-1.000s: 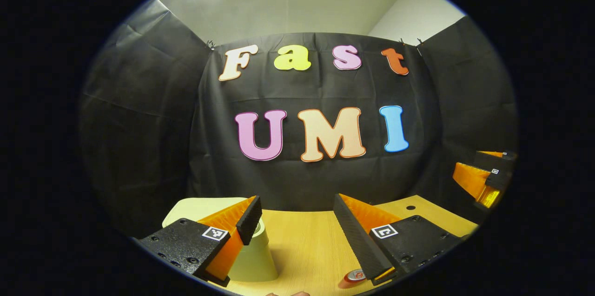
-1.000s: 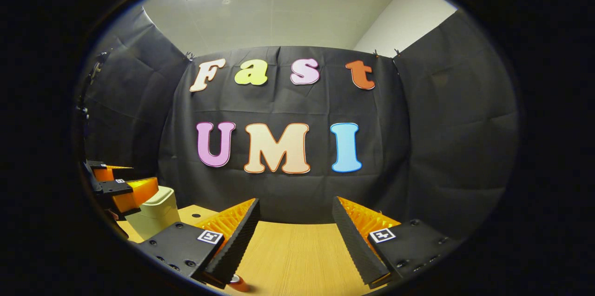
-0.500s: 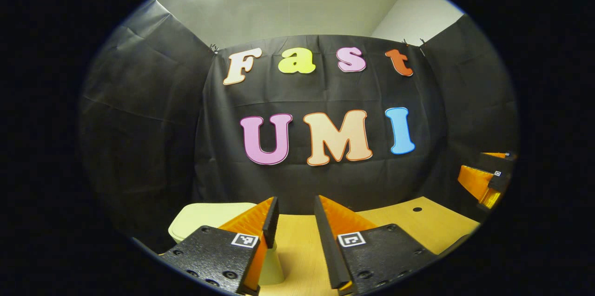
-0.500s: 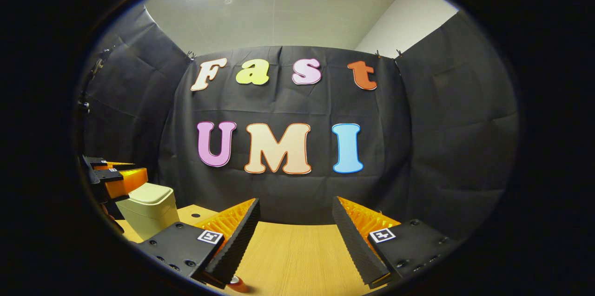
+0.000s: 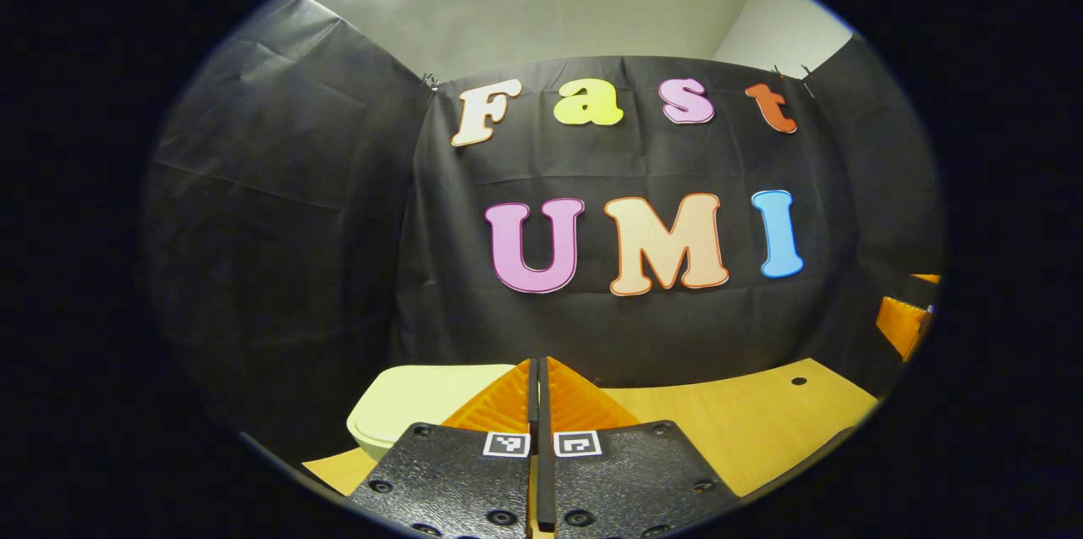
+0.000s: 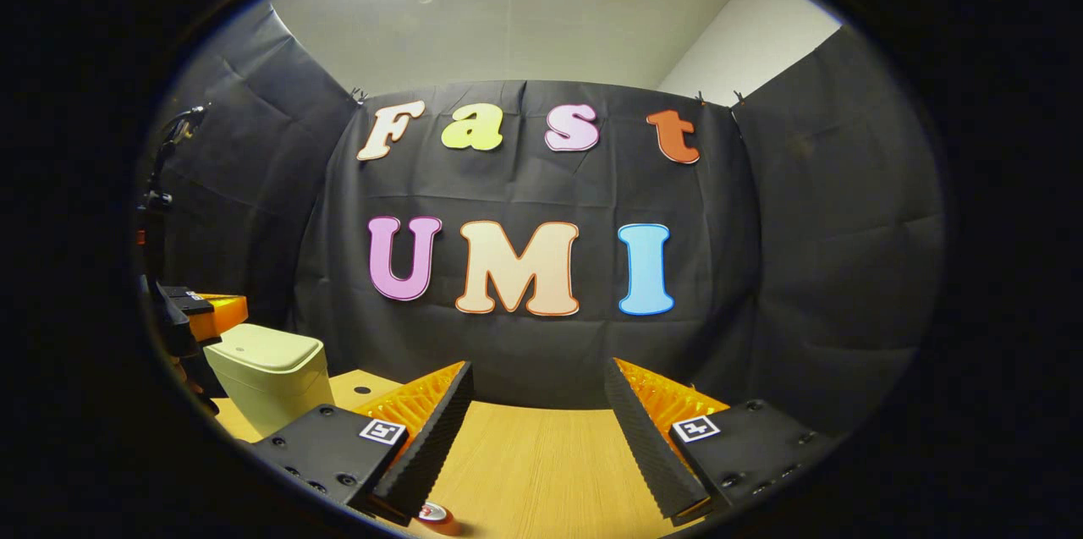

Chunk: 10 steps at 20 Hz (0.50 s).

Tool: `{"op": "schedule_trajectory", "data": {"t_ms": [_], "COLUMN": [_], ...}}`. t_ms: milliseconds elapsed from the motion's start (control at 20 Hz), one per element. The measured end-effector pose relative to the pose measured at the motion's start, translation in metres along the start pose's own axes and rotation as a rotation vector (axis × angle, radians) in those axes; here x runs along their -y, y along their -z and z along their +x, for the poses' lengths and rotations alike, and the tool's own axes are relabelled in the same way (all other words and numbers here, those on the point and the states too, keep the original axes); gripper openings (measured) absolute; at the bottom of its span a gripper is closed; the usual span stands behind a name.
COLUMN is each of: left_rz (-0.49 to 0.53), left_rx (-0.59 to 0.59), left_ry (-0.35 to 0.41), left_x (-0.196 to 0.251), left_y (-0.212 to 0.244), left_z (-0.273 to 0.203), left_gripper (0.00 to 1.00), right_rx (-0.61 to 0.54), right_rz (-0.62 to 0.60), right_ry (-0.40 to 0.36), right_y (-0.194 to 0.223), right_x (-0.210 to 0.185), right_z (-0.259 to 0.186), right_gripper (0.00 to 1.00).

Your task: Press the lid of the desktop garbage bin to open it, pick up the crumpled paper on the desktop and throw it into the bin, then pick up the pop can on the desktop and drop it into the bin, and finally close the garbage bin lid.

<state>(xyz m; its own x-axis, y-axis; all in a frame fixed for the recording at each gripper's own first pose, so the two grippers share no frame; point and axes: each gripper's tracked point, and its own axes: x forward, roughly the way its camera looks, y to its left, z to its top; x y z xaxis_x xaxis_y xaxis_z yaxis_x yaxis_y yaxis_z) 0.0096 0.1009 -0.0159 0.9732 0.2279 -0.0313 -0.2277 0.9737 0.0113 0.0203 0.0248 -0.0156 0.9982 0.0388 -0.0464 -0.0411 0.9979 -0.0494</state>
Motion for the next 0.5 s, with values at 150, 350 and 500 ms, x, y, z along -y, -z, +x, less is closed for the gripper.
{"op": "schedule_trajectory", "data": {"t_ms": [150, 350, 500], "left_rz": [0.012, 0.004, 0.004], "left_rx": [-0.025, -0.082, -0.118], "left_ry": [-0.033, -0.075, -0.078], "left_x": [-0.022, -0.049, -0.058], "left_y": [0.013, 0.039, 0.058], "left_z": [0.008, 0.022, 0.025], "left_gripper": [0.0, 0.0, 0.0], "right_rx": [-0.009, -0.029, -0.052], "right_rz": [-0.006, -0.018, -0.029], "right_ry": [-0.009, -0.013, -0.015], "right_y": [0.002, 0.008, 0.015], "right_x": [-0.011, -0.022, -0.029], "right_z": [0.003, 0.005, 0.005], "right_gripper": [0.98, 0.98, 1.0]}}
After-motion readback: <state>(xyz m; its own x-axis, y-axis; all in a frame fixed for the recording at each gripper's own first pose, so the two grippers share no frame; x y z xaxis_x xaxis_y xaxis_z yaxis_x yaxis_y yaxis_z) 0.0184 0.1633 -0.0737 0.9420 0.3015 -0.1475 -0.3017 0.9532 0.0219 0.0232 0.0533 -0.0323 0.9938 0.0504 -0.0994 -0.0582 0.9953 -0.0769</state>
